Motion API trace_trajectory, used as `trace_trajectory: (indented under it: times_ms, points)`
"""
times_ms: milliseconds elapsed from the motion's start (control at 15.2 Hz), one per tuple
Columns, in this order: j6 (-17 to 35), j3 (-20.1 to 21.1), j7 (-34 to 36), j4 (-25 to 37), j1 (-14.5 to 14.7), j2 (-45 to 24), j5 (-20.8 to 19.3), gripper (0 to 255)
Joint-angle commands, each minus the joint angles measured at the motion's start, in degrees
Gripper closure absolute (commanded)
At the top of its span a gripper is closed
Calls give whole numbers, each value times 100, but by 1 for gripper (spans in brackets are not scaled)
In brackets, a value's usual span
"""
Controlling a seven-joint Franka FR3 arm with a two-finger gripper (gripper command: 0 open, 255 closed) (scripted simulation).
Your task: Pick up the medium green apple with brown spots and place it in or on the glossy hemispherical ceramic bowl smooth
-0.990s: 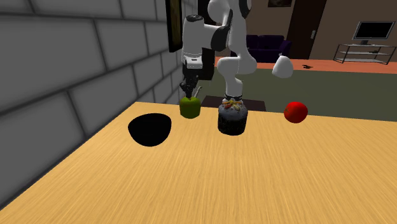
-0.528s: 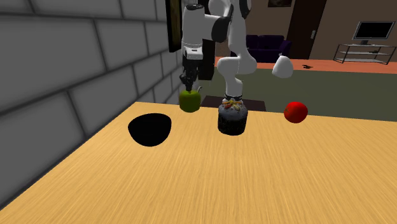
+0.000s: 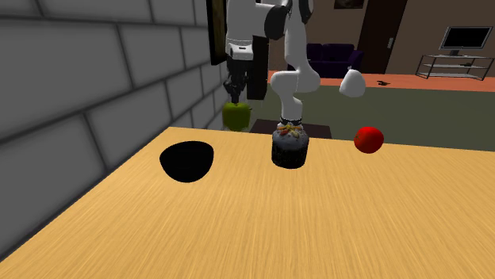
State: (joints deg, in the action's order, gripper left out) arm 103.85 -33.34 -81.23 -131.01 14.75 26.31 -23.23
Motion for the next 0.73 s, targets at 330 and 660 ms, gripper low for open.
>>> trace_trajectory:
  times_ms: [330,660]
  points:
    - [-548,121,-86,501,25,49,78,255]
    - [-588,-301,-604,1554,206,-913,440,255]
